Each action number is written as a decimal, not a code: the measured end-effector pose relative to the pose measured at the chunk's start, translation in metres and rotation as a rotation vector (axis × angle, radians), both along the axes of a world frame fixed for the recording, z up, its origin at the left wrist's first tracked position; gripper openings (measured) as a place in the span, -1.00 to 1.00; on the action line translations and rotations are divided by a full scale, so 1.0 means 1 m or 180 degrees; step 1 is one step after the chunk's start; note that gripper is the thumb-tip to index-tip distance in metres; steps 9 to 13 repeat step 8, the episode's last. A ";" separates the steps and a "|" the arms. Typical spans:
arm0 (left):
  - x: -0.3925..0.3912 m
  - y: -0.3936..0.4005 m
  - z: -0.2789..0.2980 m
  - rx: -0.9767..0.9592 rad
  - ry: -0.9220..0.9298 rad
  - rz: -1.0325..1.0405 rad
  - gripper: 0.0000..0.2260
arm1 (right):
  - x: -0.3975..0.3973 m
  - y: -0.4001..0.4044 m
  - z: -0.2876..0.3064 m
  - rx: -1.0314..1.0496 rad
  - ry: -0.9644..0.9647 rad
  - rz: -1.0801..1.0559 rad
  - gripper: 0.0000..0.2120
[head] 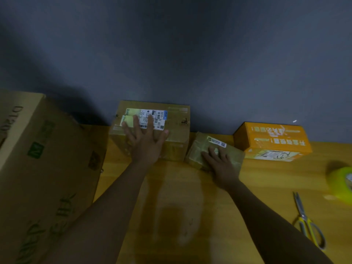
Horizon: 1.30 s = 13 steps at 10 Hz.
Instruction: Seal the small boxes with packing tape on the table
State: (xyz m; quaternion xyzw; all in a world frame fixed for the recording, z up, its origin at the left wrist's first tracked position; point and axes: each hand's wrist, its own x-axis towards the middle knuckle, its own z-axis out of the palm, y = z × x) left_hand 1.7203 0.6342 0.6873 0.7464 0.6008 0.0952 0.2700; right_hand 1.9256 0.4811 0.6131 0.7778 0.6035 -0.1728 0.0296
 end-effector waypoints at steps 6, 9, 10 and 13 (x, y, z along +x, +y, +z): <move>-0.008 -0.001 0.005 -0.0064 0.0226 -0.0014 -0.35 | 0.010 0.052 0.017 -0.0146 -0.0435 0.0218 -0.34; -0.005 0.004 0.018 -0.0185 0.0824 -0.0123 -0.38 | 0.004 0.056 0.043 -0.0336 -0.0316 0.0046 -0.30; -0.005 0.004 0.018 -0.0185 0.0824 -0.0123 -0.38 | 0.004 0.056 0.043 -0.0336 -0.0316 0.0046 -0.30; -0.005 0.004 0.018 -0.0185 0.0824 -0.0123 -0.38 | 0.004 0.056 0.043 -0.0336 -0.0316 0.0046 -0.30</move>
